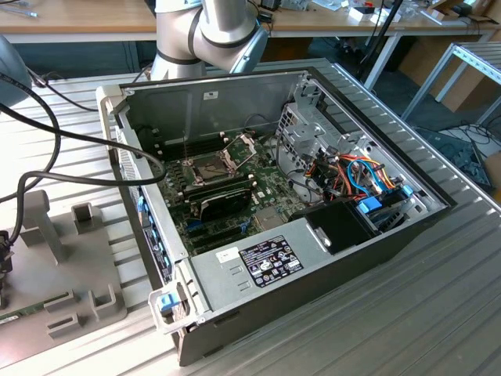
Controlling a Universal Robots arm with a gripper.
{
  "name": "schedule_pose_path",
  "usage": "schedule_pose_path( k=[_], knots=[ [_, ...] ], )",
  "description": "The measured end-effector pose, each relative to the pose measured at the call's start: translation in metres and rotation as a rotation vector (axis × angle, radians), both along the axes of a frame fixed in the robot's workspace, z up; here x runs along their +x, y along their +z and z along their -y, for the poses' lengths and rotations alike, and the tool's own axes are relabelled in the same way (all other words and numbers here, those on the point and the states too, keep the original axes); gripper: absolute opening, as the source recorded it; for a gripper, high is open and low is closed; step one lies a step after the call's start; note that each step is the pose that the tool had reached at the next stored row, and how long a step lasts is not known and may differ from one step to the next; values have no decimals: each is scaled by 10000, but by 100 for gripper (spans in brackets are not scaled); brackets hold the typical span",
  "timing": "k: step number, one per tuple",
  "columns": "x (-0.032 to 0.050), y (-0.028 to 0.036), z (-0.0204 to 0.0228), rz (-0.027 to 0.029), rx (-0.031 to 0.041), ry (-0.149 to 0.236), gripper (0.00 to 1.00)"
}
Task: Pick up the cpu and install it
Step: 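Pick up the cpu and move it towards the insertion slot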
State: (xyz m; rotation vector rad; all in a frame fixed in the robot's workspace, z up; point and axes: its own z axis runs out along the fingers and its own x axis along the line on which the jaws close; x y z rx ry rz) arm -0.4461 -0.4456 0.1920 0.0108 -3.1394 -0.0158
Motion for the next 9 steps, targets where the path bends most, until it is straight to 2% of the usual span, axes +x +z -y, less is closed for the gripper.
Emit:
schedule_pose_path(
  k=[2,4,9],
  knots=[
    [0,0,0,-1,0,0,62],
    [0,0,0,-1,-1,0,55],
    [0,-1,0,0,0,1,55]
  ],
)
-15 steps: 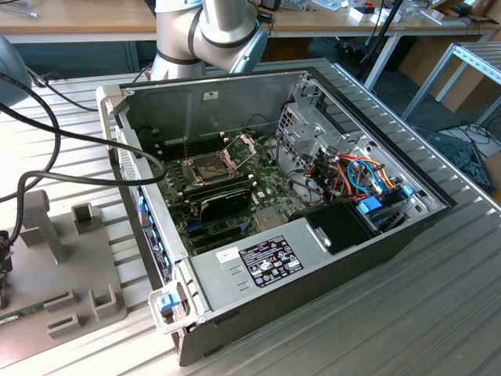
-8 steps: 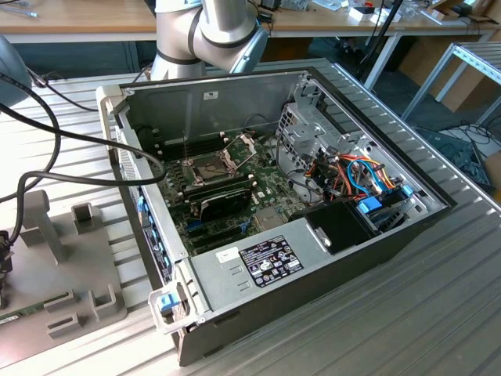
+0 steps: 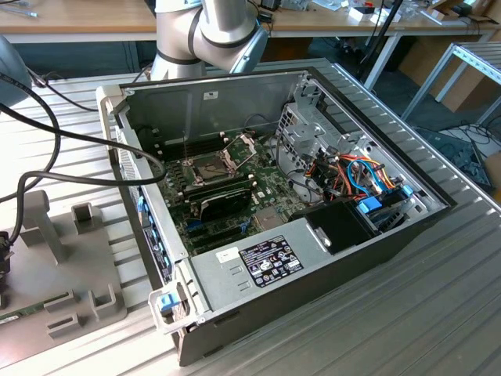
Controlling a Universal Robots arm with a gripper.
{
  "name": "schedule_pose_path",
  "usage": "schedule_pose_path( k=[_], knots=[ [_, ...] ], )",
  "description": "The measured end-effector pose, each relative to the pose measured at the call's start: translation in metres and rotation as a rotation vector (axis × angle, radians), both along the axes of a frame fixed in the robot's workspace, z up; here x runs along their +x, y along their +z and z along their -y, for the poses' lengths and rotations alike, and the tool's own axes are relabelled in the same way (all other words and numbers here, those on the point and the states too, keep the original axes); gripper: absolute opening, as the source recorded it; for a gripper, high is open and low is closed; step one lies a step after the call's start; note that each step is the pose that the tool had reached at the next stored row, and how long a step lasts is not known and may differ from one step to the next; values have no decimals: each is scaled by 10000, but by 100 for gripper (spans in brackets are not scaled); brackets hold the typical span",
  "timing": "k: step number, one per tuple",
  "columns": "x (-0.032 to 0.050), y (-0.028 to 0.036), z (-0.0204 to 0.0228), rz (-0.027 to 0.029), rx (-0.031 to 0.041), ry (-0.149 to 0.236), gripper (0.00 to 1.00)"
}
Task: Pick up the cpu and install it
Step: 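Pick up the cpu and move it towards the insertion slot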
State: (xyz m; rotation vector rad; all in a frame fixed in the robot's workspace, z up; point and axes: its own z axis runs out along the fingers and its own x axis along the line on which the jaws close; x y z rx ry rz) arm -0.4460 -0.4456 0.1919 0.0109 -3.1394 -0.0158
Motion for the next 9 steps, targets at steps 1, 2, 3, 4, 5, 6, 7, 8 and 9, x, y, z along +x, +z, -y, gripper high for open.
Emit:
schedule_pose_path(
  k=[1,2,3,4,5,6,7,8,9],
  knots=[
    [0,0,0,0,0,-1,55],
    [0,0,0,0,0,0,55],
    [0,0,0,0,0,0,55],
    [0,0,0,0,0,0,55],
    [0,0,0,-1,0,-1,55],
    [0,0,0,0,0,0,55],
    [0,1,0,4,2,-1,55],
    [1,7,-1,6,4,-1,55],
    [0,14,0,4,2,-1,55]
  ],
)
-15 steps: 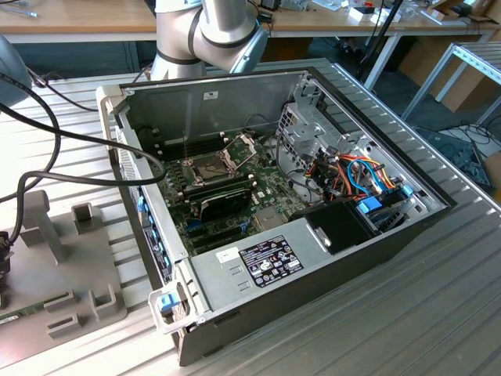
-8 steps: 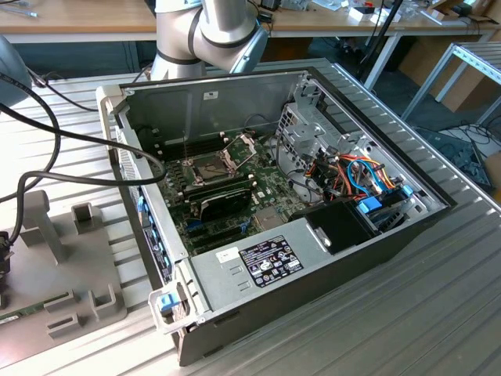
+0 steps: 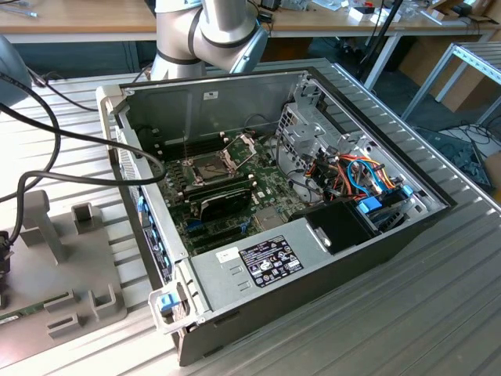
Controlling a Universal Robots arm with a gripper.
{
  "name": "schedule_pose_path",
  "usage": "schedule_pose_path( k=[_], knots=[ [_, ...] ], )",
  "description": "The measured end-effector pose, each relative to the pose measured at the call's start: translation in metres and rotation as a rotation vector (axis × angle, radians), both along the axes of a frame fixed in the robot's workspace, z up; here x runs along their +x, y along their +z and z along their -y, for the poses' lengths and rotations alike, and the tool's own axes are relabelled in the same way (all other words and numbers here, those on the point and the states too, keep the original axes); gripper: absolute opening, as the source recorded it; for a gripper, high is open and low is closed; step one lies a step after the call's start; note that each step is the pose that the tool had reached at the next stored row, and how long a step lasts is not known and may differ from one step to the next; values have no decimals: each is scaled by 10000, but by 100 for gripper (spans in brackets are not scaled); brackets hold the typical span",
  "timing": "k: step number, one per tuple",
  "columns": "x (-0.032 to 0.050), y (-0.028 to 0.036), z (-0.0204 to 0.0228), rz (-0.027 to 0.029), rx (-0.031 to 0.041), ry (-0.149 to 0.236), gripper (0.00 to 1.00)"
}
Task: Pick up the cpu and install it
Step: 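Pick up the cpu and move it towards the insertion slot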
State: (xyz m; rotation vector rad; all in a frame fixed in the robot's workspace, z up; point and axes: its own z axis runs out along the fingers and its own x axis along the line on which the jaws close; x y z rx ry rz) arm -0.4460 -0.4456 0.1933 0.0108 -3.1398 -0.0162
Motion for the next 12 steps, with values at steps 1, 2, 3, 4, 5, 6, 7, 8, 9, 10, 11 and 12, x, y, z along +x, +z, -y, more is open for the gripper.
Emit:
schedule_pose_path(
  k=[1,2,3,4,5,6,7,8,9,10,11,12],
  knots=[
    [0,12,0,-3,-1,0,55],
    [0,21,0,-2,-1,0,55],
    [0,32,0,-3,-2,0,55],
    [0,42,0,-4,-2,0,55],
    [0,57,0,-3,-2,0,55],
    [0,67,0,-4,-2,0,55],
    [0,82,0,-4,-2,0,55],
    [0,95,0,-4,-2,0,55],
    [0,111,0,-4,-2,0,55],
    [-1,127,0,-4,-2,0,55],
    [0,140,0,-3,-2,0,55],
    [0,153,0,-3,-2,0,55]
  ],
)
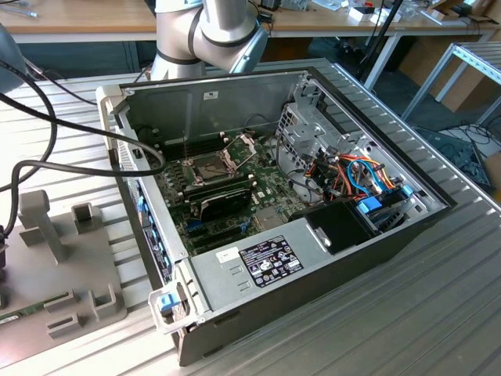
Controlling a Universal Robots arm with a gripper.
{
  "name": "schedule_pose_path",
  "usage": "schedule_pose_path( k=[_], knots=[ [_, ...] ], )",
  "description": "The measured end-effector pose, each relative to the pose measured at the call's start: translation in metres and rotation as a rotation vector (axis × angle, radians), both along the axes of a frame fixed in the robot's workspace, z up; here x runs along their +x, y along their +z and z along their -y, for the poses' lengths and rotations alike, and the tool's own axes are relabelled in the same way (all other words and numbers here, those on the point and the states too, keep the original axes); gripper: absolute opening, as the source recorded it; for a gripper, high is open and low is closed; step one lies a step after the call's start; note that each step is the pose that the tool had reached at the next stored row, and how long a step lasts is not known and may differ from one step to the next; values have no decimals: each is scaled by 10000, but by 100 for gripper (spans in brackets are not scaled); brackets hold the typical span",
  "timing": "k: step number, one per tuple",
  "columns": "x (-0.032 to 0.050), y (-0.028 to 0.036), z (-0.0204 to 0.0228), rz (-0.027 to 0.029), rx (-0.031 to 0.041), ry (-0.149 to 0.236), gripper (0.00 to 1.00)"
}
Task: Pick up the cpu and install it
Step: 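Pick up the cpu and move it towards the insertion slot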
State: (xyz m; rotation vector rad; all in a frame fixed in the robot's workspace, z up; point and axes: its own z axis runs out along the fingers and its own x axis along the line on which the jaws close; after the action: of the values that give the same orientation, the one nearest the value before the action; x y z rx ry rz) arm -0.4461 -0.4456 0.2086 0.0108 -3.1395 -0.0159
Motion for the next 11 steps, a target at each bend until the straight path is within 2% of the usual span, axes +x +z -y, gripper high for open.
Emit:
schedule_pose_path(
  k=[7,11],
  knots=[
    [0,92,0,-1,-1,0,55],
    [0,115,0,1,1,0,55]
  ],
)
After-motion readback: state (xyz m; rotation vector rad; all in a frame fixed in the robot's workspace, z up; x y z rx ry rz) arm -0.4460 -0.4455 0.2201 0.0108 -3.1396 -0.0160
